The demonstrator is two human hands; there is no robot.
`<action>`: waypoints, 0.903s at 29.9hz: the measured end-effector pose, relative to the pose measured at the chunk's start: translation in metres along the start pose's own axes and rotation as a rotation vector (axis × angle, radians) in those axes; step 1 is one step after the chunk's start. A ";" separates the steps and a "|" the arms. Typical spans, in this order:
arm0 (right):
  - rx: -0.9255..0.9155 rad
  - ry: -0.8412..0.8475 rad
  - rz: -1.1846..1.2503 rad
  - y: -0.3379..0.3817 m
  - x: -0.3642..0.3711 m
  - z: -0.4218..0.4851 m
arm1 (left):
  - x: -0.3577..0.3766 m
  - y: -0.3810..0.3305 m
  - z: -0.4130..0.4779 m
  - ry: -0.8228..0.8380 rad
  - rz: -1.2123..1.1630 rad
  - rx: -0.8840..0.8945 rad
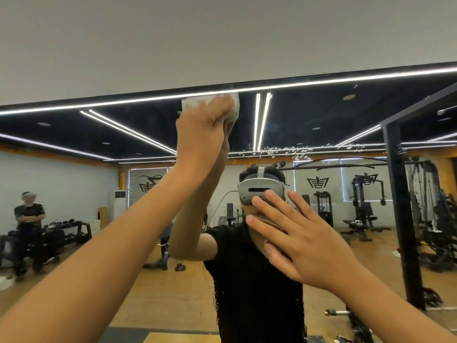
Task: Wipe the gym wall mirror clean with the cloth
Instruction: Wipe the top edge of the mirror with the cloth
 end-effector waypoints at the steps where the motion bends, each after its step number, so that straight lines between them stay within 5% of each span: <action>1: -0.001 0.002 -0.002 0.000 0.000 0.000 | -0.003 0.003 -0.013 0.018 -0.007 0.003; 11: 0.073 0.033 0.139 -0.005 -0.017 -0.006 | -0.005 0.018 -0.055 0.066 -0.018 0.003; 21: 0.001 0.117 -0.020 -0.087 -0.063 -0.093 | -0.004 0.005 -0.061 -0.037 0.230 0.068; 27: 0.012 0.092 -0.057 -0.089 -0.054 -0.108 | 0.005 0.001 -0.067 -0.151 0.133 0.017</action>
Point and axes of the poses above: each hand's wrist, its own z-axis towards the middle knuckle, its own x-axis out of the palm, y = z × x, the point moved 6 cm from there along z, towards the middle knuckle, and after that the axes turned 12 degrees about -y, right-handed, at the moved point
